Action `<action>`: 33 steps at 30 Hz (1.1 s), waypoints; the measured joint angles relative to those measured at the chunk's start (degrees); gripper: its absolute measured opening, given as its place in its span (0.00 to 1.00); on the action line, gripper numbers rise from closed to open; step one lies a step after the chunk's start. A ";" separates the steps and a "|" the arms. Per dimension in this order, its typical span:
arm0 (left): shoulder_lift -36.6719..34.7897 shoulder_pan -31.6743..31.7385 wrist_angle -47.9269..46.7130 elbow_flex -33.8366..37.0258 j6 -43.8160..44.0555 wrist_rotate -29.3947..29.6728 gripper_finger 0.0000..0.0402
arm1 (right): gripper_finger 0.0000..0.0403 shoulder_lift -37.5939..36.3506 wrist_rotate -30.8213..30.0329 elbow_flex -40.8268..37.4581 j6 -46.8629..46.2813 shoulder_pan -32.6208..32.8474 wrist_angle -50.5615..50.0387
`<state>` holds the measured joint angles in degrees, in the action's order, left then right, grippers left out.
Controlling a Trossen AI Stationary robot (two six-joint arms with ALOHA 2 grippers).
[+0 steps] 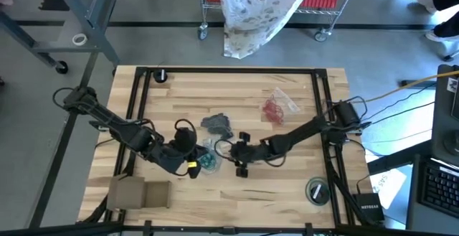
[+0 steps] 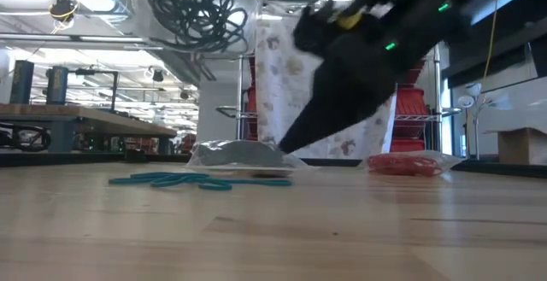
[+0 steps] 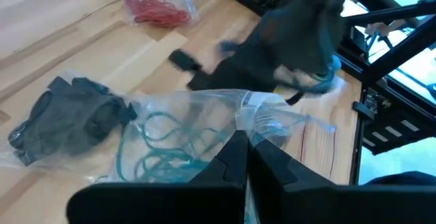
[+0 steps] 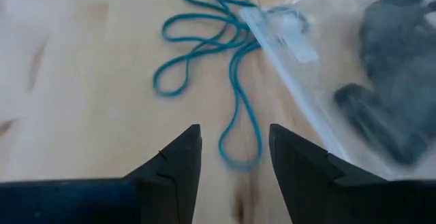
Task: Sort rubber bands
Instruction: Put the blue rubber band into the transparent zip lock bag
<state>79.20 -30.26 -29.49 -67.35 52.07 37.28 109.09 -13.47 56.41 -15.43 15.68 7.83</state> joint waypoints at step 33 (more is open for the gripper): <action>0.11 -0.12 0.30 0.00 0.65 0.06 0.00 | 0.00 -2.54 -5.87 6.64 2.20 8.20 -24.95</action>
<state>79.31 -30.39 -29.19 -67.35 52.71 37.34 106.55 -19.34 63.05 -13.23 23.88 -17.11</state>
